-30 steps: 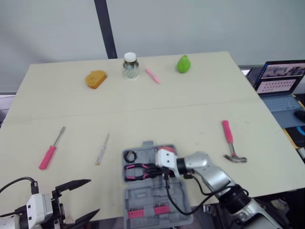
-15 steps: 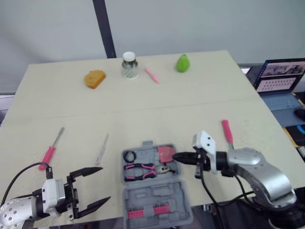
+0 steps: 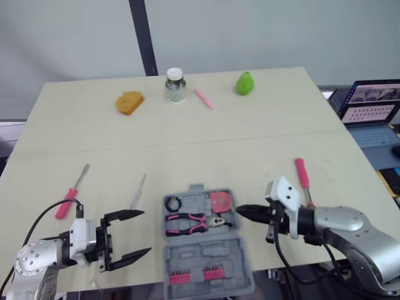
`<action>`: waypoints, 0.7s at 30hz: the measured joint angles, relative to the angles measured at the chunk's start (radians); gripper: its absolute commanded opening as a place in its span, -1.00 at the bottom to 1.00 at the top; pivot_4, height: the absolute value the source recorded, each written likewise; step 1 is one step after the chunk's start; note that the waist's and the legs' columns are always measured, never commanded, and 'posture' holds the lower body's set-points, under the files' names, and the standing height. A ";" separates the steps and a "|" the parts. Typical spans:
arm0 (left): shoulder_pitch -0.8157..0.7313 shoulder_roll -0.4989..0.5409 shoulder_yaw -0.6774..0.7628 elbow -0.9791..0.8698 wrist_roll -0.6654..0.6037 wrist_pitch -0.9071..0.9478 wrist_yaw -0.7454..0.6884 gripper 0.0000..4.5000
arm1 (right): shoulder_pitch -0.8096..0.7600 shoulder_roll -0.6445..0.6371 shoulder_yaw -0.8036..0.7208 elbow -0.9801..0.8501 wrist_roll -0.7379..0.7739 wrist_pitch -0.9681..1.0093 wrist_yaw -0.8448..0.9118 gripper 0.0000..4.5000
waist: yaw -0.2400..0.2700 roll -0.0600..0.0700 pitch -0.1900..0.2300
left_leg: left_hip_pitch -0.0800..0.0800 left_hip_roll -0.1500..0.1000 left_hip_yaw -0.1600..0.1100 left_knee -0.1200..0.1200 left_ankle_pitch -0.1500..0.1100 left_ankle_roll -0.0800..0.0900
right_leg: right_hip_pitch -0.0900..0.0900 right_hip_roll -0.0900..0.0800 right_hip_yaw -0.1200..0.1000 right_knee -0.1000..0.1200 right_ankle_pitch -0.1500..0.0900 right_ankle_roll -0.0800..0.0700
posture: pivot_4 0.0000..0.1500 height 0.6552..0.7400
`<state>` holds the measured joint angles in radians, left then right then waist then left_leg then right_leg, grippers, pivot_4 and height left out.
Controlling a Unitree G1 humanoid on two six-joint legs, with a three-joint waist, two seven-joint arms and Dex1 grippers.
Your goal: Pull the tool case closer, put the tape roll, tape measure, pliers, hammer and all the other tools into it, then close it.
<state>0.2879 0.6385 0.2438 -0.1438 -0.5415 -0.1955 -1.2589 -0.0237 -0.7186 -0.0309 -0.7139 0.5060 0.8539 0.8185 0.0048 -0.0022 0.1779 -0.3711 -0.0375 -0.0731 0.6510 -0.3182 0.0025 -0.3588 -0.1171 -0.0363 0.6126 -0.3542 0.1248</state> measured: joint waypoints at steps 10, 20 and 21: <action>-0.003 0.000 -0.015 0.003 0.001 -0.002 -0.011 1.00 | 0.001 -0.016 -0.004 -0.001 0.017 -0.005 -0.016 -0.98 | 0.008 0.004 0.003 | -0.003 -0.019 -0.034 -0.004 0.014 0.001 | 0.016 -0.015 -0.038 -0.004 -0.001 0.001 | 1.00 0.98; 0.005 0.001 -0.014 0.003 0.001 -0.005 -0.011 1.00 | 0.002 -0.025 -0.004 -0.001 0.033 -0.013 -0.017 -0.98 | 0.021 0.005 0.003 | -0.003 -0.016 -0.028 -0.005 0.013 0.000 | 0.013 -0.014 -0.023 -0.006 -0.001 0.002 | 1.00 0.98; 0.006 0.001 -0.014 0.003 0.001 -0.005 -0.011 1.00 | 0.004 -0.025 -0.004 -0.001 0.034 -0.014 -0.018 -0.98 | 0.021 0.005 0.003 | -0.003 -0.016 -0.027 -0.005 0.013 0.000 | 0.012 -0.014 -0.023 -0.006 -0.001 0.002 | 1.00 0.98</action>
<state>0.2936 0.6394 0.2295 -0.1412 -0.5403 -0.2005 -1.2696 -0.0196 -0.7435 -0.0348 -0.7148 0.5396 0.8395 0.8006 0.0257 0.0023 0.1810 -0.3738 -0.0535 -0.1004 0.6461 -0.3051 0.0026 -0.3464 -0.1310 -0.0590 0.6067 -0.3550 0.1266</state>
